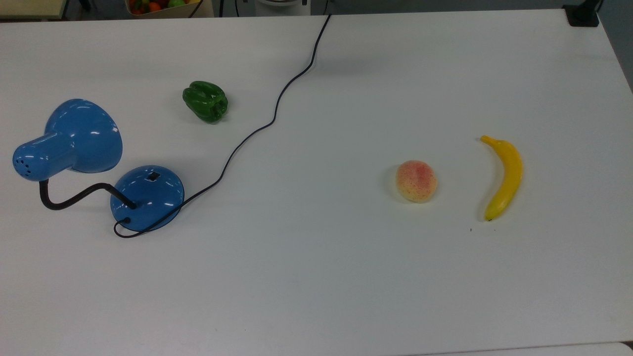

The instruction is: Turn on desk lamp

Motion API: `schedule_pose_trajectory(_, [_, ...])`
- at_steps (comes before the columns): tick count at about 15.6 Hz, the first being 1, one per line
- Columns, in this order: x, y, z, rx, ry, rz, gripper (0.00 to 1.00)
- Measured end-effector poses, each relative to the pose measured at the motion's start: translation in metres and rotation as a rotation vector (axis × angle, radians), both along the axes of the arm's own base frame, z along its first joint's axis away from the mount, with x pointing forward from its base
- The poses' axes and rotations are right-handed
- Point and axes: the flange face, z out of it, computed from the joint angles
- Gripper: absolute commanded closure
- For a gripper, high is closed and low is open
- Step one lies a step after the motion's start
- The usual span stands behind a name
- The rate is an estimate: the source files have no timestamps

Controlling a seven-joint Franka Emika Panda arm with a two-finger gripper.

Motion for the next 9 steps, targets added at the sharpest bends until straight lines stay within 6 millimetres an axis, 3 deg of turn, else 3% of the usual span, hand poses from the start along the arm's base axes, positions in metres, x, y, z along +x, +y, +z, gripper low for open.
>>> schedule_pose_trajectory(9, [0.0046, 0.0002, -0.0035, -0.001, 0.004, -0.001, 0.0])
